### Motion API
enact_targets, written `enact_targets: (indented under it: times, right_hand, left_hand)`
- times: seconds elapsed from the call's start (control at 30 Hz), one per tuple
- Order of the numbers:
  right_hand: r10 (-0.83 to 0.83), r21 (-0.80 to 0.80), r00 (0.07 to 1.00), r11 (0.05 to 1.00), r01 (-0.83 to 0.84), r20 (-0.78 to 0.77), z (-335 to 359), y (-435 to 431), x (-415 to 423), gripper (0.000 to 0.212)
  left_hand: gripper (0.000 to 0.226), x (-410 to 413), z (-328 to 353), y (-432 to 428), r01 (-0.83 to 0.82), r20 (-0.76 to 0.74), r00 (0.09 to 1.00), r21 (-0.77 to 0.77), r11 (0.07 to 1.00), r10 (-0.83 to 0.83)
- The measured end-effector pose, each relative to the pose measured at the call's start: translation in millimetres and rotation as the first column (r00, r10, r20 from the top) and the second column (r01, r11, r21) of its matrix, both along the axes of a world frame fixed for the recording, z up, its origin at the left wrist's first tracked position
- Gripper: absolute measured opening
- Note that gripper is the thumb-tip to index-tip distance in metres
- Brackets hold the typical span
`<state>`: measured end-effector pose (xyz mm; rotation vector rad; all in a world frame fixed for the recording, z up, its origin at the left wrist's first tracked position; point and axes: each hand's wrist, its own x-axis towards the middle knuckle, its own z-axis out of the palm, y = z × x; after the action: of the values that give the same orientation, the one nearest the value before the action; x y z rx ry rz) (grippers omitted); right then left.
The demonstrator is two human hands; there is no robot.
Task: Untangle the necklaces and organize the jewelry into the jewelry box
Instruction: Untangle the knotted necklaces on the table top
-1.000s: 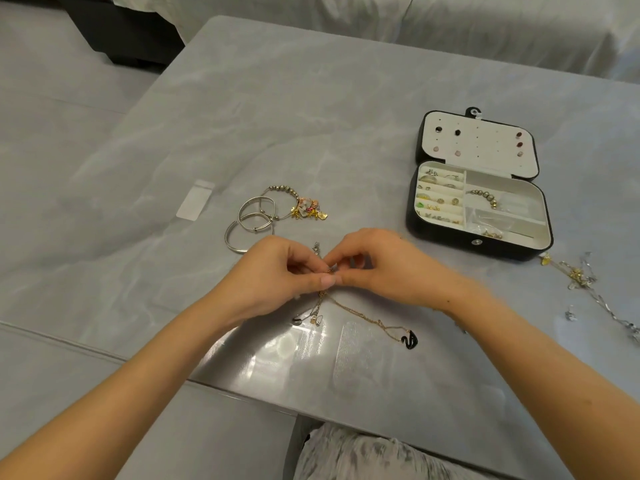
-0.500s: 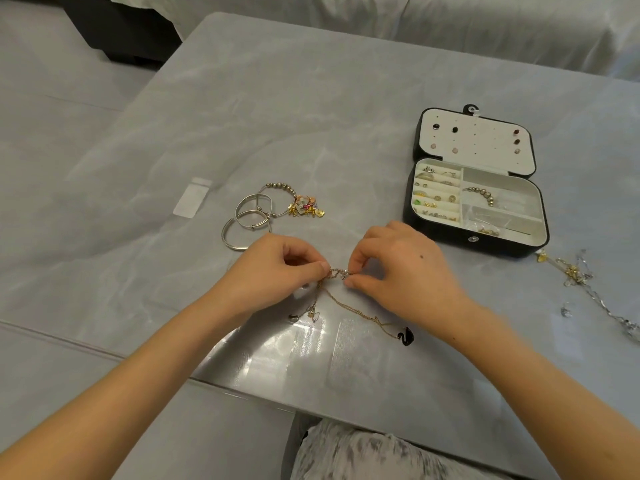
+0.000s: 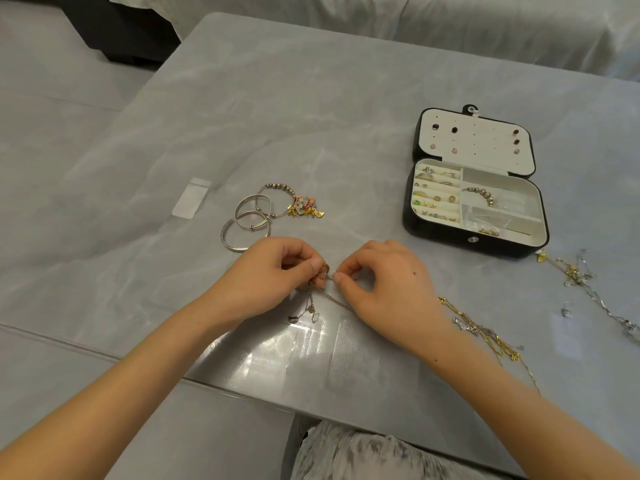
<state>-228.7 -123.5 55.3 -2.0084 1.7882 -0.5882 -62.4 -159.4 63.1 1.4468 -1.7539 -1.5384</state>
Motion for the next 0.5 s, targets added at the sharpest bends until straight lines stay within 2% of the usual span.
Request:
enact_targets:
  times: [0.1,0.27,0.5]
  right_hand:
    - [-0.012,0.086,1.000,0.996,0.010,0.022,-0.2,-0.8,4.6,0.013]
    - [-0.090,0.166,0.981,0.984,0.061,0.171,3.9,-4.4,9.7,0.008]
    - [-0.131,0.201,0.967,0.976,0.087,0.217,5.5,-2.1,7.4,0.009]
  left_hand:
    - [0.018,0.9,-0.4,-0.1,0.024,-0.006,1.000,-0.007,1.000,-0.024]
    - [0.018,2.1,0.1,-0.5,0.046,0.015,0.999,-0.034,0.998,-0.046]
    - [0.018,-1.8,-1.5,1.7,-0.024,0.076,0.997,-0.053,0.998,0.028]
